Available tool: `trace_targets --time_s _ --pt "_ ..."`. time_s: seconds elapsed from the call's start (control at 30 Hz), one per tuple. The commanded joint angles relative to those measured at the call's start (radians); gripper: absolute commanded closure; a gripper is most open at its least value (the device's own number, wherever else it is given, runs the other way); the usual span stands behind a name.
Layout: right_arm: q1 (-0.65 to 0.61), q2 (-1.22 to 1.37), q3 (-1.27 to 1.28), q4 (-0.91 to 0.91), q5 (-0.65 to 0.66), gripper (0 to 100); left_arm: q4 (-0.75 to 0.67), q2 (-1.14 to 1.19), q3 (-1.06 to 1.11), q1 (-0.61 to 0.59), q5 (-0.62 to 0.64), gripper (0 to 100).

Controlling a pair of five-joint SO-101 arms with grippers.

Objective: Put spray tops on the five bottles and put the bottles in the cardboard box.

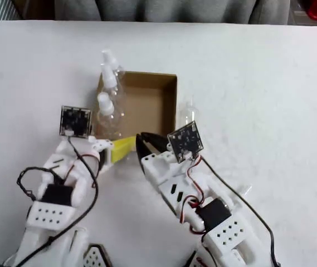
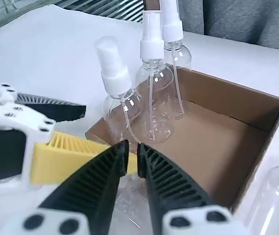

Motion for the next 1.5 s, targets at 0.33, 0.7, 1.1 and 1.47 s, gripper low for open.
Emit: trace_targets --time_s 0.33,0.7,1.1,1.47 --pt "0.008 -0.018 -0.011 0.004 0.012 98.4 0.296 -0.486 0.226 -0.145 -0.172 71" --pt "0.061 -0.027 -0.017 0.071 0.069 98.4 0.468 -0.725 0.287 -0.214 -0.172 97" --pt "0.621 -0.028 -0.02 0.3 0.382 98.4 0.493 -0.722 0.287 -0.208 -0.172 98" --pt "0.65 0.013 -0.284 0.67 0.479 98.4 0.496 -0.722 0.287 -0.208 -0.172 98"
